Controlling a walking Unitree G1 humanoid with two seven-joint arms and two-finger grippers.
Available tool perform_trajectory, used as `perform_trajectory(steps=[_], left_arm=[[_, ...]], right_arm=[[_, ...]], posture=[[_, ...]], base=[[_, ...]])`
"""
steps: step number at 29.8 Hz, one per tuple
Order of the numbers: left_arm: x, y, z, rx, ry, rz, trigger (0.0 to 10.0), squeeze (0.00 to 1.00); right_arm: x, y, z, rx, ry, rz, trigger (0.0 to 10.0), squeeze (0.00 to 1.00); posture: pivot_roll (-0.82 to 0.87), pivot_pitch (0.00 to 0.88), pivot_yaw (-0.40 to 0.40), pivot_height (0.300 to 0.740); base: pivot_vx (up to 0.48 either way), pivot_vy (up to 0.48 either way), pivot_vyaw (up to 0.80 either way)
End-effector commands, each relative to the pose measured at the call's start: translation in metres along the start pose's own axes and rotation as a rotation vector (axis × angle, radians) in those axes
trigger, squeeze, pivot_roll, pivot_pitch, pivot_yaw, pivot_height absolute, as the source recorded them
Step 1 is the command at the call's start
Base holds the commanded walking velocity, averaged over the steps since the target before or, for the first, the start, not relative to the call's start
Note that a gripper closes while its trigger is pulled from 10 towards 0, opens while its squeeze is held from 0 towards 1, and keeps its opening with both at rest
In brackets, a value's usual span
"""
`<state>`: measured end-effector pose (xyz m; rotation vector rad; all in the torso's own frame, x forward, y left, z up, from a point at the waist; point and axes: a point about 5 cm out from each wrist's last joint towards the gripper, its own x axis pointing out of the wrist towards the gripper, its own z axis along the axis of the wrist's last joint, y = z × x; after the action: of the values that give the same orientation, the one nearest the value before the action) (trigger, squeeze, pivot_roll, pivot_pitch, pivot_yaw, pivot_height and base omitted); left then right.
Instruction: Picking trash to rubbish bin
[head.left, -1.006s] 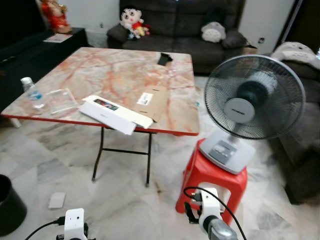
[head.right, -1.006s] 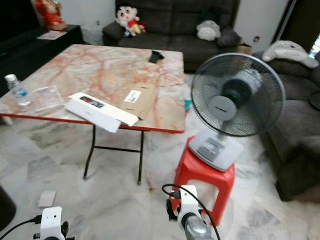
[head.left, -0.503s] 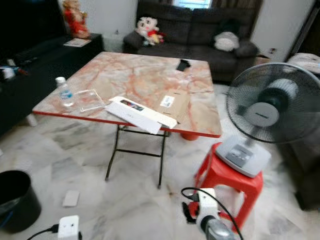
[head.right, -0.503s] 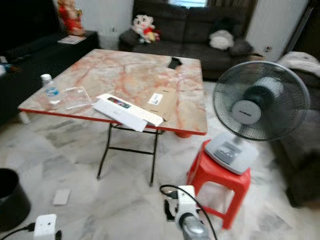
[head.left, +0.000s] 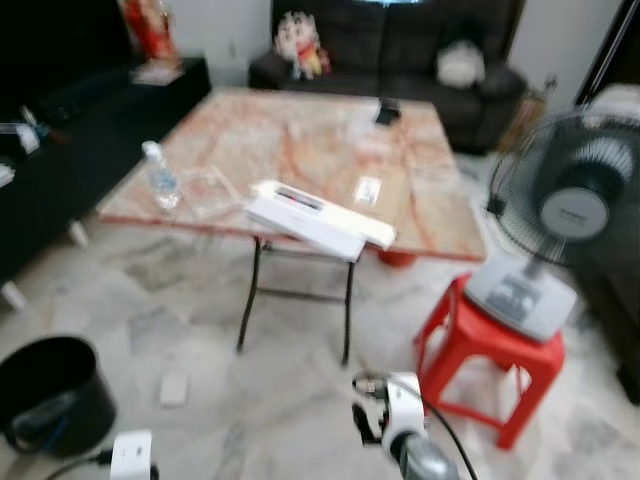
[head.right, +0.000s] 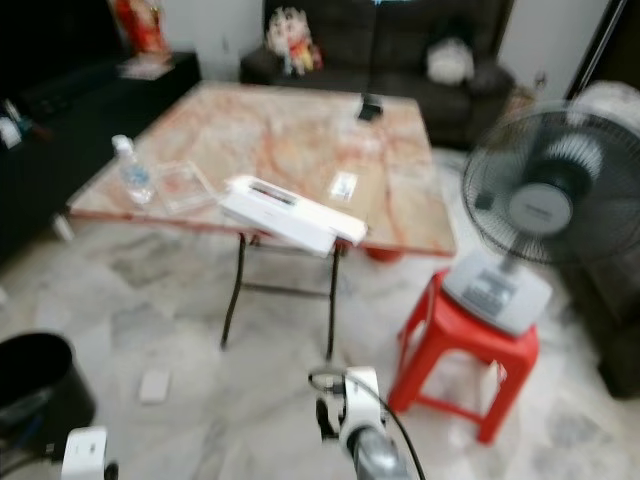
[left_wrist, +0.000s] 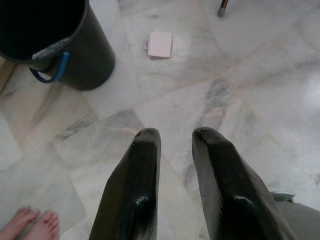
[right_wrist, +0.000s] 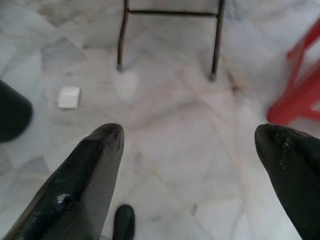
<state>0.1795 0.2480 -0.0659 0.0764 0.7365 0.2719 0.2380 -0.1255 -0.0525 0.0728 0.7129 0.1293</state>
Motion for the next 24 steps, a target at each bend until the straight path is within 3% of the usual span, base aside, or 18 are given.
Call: perform_trajectory(steps=[1, 11, 24], left_arm=[[0.001, -0.002, 0.002, 0.011, -0.005, -0.008, 10.0, 0.00], [0.003, -0.003, 0.009, 0.012, -0.039, -0.008, 10.0, 0.00], [0.012, -0.013, 0.050, -0.027, -0.182, -0.032, 10.0, 0.00]], right_arm=[[0.000, -0.002, 0.002, 0.011, -0.011, -0.007, 10.0, 0.00], [0.003, 0.001, 0.012, 0.016, -0.042, 0.005, 10.0, 0.00], [0.010, 0.015, 0.047, 0.026, -0.151, 0.065, 10.0, 0.00]], posture=[[0.05, 0.000, -0.026, 0.740], [0.05, 0.000, -0.024, 0.740], [0.05, 0.000, -0.026, 0.740]], base=[[0.000, 0.000, 0.00], [0.000, 0.000, 0.00], [0.000, 0.000, 0.00]])
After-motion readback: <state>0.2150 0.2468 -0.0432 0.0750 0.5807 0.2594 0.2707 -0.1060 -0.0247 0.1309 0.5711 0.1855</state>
